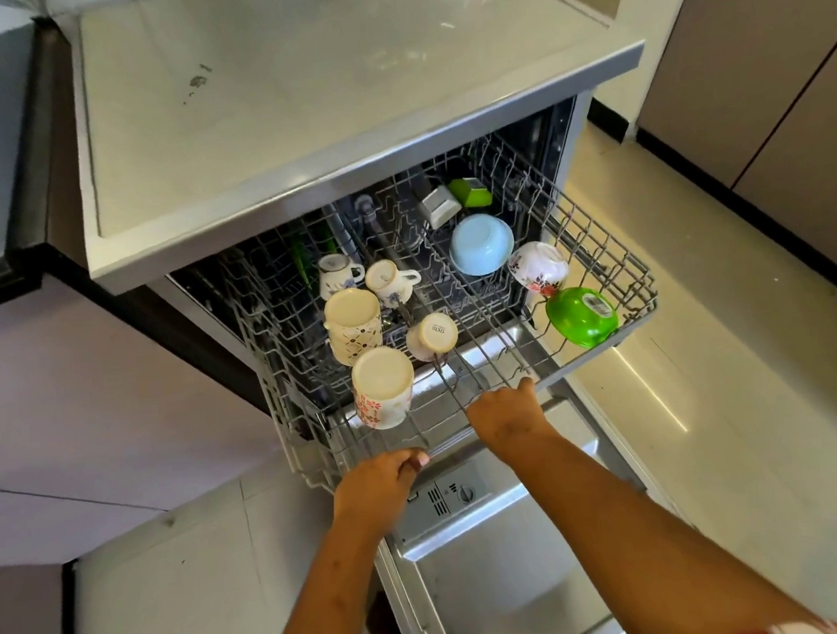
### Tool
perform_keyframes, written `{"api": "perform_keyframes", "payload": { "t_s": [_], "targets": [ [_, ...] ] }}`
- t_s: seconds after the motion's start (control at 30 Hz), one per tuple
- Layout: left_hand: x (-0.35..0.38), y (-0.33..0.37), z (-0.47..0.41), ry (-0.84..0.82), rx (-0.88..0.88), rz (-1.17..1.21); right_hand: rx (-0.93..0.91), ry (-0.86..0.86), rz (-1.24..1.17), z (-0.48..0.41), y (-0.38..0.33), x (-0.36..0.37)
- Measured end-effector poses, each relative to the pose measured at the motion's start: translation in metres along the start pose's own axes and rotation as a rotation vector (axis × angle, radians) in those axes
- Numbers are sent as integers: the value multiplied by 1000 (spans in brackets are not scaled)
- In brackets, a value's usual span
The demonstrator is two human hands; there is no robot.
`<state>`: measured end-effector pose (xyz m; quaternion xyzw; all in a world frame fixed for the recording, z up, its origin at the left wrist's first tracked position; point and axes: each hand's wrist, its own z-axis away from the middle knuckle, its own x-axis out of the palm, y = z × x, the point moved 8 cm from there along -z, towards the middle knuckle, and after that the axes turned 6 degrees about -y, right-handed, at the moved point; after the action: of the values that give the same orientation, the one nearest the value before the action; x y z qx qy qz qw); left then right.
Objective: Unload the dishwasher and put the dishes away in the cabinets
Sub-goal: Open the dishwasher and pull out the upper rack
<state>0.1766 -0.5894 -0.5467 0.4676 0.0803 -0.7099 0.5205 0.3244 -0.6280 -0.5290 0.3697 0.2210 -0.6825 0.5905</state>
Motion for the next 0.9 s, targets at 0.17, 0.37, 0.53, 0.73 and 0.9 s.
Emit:
{"api": "perform_keyframes", "payload": {
  "t_s": [0.17, 0.37, 0.53, 0.73, 0.9],
  "targets": [
    [9, 0, 6, -9, 12, 3, 0, 18, -15, 9, -1, 7],
    [18, 5, 13, -24, 21, 5, 2, 22, -5, 21, 0, 13],
    [27, 9, 32, -71, 20, 63, -5, -1, -2, 37, -6, 25],
    [35, 17, 35, -126, 33, 196, -35, -58, 2, 40, 0, 34],
    [31, 16, 23, -180, 11, 225, 3, -80, -11, 26, 28, 29]
  ]
}}
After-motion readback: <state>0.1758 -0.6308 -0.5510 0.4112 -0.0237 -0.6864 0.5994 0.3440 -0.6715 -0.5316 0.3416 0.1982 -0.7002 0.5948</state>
